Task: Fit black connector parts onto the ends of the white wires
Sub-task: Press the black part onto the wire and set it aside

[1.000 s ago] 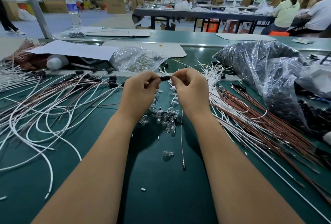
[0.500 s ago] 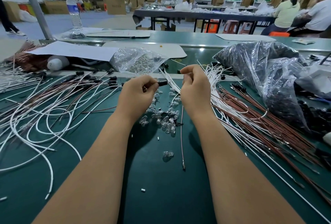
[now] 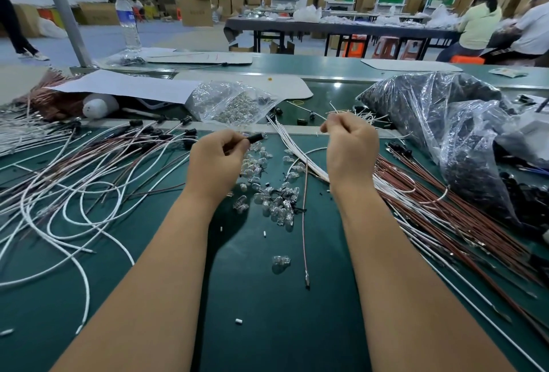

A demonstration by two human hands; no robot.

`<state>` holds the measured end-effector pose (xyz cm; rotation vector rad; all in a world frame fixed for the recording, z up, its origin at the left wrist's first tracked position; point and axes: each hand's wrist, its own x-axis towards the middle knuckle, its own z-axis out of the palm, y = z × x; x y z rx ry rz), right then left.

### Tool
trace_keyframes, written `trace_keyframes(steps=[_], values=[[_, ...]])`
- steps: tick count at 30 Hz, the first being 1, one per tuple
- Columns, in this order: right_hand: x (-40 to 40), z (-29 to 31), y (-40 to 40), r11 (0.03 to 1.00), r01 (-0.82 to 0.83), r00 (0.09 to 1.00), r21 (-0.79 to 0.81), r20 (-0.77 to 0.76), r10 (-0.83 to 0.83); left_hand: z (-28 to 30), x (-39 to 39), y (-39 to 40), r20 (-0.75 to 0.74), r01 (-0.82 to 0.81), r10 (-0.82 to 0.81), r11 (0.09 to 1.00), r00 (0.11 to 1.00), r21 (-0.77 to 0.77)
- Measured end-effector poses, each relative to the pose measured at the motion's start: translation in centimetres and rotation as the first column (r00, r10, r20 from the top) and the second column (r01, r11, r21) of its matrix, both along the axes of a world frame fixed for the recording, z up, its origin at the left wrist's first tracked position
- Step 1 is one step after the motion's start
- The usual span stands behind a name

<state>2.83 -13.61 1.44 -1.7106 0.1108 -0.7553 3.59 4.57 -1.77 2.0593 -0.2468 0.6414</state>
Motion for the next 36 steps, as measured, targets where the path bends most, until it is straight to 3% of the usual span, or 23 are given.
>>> trace_keyframes(steps=[1, 3, 5, 8, 11, 16, 22, 28, 31, 36], values=[[0.2, -0.2, -0.3, 0.996, 0.042, 0.997, -0.073, -0.069, -0.047, 0.2, 0.0, 0.1, -0.002, 0.027, -0.027, 0.999, 1.000, -0.033], [0.2, -0.7, -0.3, 0.894, 0.060, 0.938, -0.444, -0.281, -0.202, 0.5, -0.2, 0.0, -0.003, 0.092, -0.092, 0.992, 0.996, -0.087], [0.0, -1.2, 0.4, 0.807, -0.019, 0.933, -0.590, -0.301, -0.198, 0.7, -0.4, -0.2, 0.001, 0.133, -0.134, 0.984, 0.991, -0.117], [-0.6, -0.9, 1.5, 0.836, 0.014, 0.996, -0.548, -0.065, -0.059, 1.0, -0.7, -0.5, 0.015, 0.167, -0.166, 0.976, 0.986, -0.142], [-1.1, -0.6, 2.4, 0.894, -0.100, 0.992, -0.436, 0.026, 0.124, 1.2, -0.9, -0.6, 0.033, 0.171, -0.168, 0.978, 0.985, -0.120], [-1.3, -0.7, 2.8, 0.910, -0.198, 0.977, -0.365, 0.000, 0.212, 1.2, -1.0, -0.8, 0.025, 0.188, -0.186, 0.978, 0.982, -0.087], [-0.5, -0.9, 2.8, 0.960, -0.257, 0.966, -0.111, 0.002, 0.258, 1.0, -0.8, -1.2, -0.034, 0.217, -0.229, 0.953, 0.973, -0.210], [0.0, -1.3, 2.8, 0.963, -0.268, 0.962, 0.028, -0.055, 0.269, 0.9, -0.6, -1.5, -0.044, 0.267, -0.292, 0.919, 0.955, -0.290], [0.1, -1.3, 2.8, 0.978, -0.207, 0.977, -0.010, -0.054, 0.206, 0.9, -0.7, -1.8, -0.041, 0.274, -0.297, 0.919, 0.954, -0.284], [-0.5, -1.5, 2.5, 0.950, -0.097, 0.994, -0.298, 0.011, 0.105, 1.1, -0.9, -2.0, -0.017, 0.229, -0.239, 0.944, 0.971, -0.237]])
